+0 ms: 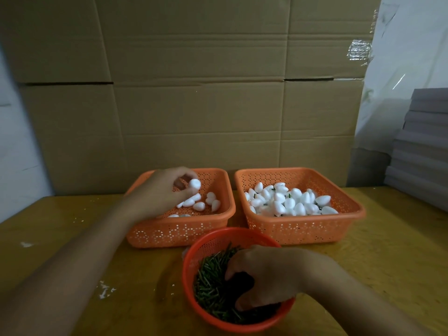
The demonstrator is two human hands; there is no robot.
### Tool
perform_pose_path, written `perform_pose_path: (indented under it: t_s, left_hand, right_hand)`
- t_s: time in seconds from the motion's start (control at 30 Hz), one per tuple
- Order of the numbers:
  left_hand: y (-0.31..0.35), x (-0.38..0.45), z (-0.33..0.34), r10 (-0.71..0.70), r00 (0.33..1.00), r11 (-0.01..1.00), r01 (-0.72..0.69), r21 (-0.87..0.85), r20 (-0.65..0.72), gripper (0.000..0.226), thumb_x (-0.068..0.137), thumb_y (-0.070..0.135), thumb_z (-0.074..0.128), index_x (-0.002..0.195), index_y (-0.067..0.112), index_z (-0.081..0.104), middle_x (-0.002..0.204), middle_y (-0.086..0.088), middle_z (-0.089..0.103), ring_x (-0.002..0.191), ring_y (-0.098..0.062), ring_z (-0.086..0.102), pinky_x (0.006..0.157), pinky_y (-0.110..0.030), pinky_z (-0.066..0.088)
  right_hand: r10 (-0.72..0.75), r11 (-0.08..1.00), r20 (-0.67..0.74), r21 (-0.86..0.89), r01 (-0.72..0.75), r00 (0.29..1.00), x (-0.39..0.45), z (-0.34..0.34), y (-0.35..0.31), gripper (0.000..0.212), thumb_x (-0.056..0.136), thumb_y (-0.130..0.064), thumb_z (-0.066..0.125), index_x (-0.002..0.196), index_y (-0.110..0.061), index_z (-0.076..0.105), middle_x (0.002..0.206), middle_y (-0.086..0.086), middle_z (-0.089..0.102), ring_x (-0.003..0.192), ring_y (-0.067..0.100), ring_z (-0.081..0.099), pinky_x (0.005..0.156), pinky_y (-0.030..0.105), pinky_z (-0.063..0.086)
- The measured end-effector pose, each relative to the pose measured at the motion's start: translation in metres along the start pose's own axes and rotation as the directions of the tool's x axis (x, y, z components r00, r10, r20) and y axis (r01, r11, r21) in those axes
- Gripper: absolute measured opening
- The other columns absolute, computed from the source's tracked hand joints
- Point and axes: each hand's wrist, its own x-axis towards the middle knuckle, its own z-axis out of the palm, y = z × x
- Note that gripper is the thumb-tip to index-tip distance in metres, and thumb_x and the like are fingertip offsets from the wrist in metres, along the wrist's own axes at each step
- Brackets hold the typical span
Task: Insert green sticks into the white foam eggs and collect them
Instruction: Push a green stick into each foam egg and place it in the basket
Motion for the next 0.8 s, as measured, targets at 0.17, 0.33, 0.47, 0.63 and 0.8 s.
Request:
perform_pose_path:
  t_s: [0.17, 0.33, 0.47, 0.63, 0.8]
  left_hand:
    - [0.042, -0.025, 0.007, 0.072, 0.997, 0.977, -0.077, -0.199, -0.032, 0.029, 0.085, 0.025, 0.08, 0.101, 0.042, 0.064, 0.102, 0.022, 0.069, 0.091, -0.003, 0.07, 0.068, -0.014, 0.054]
    - [0.058, -0.034, 0.011, 0.044, 0.998, 0.958, -0.057, -0.283, -0.051, 0.032, 0.082, 0.026, 0.081, 0.103, 0.044, 0.066, 0.1, 0.018, 0.07, 0.092, -0.006, 0.07, 0.072, -0.014, 0.052]
    - [0.063, -0.036, 0.012, 0.113, 0.993, 0.949, -0.119, -0.292, -0.04, 0.038, 0.092, 0.017, 0.072, 0.12, 0.042, 0.063, 0.111, 0.026, 0.066, 0.101, -0.003, 0.067, 0.081, -0.015, 0.051]
    - [0.062, -0.037, 0.009, 0.103, 0.995, 0.92, -0.094, -0.38, 0.005, 0.02, 0.089, 0.031, 0.071, 0.108, 0.028, 0.068, 0.1, 0.003, 0.075, 0.097, -0.015, 0.071, 0.088, -0.037, 0.056]
    - [0.057, -0.038, 0.007, 0.096, 0.995, 0.933, -0.077, -0.353, 0.038, 0.019, 0.08, 0.035, 0.081, 0.094, 0.03, 0.07, 0.094, 0.008, 0.071, 0.083, -0.009, 0.066, 0.073, -0.027, 0.055]
  right_hand:
    - [0.023, 1.0, -0.005, 0.012, -0.023, 1.0, 0.001, 0.001, 0.001, 0.054, 0.091, -0.047, 0.065, 0.141, -0.035, 0.049, 0.139, -0.006, 0.049, 0.125, 0.017, 0.048, 0.076, 0.019, 0.037]
    - [0.023, 1.0, -0.004, 0.012, -0.023, 1.0, 0.002, 0.001, 0.001, 0.053, 0.09, -0.047, 0.066, 0.14, -0.036, 0.05, 0.138, -0.006, 0.049, 0.122, 0.015, 0.049, 0.066, 0.01, 0.031]
    - [0.008, 1.0, -0.019, 0.021, -0.007, 1.0, 0.004, 0.003, 0.003, 0.053, 0.089, -0.048, 0.067, 0.138, -0.035, 0.052, 0.136, -0.007, 0.052, 0.121, 0.015, 0.051, 0.094, 0.031, 0.047]
    - [-0.028, 0.999, -0.05, 0.033, 0.03, 0.998, 0.007, 0.005, 0.006, 0.043, 0.094, -0.043, 0.063, 0.135, -0.032, 0.057, 0.135, -0.007, 0.054, 0.121, 0.014, 0.051, 0.098, 0.032, 0.045]
    - [-0.061, 0.995, -0.122, 0.077, 0.071, 0.991, 0.011, 0.007, 0.007, 0.028, 0.095, -0.037, 0.063, 0.122, -0.029, 0.066, 0.124, -0.01, 0.063, 0.112, 0.01, 0.058, 0.098, 0.035, 0.048]
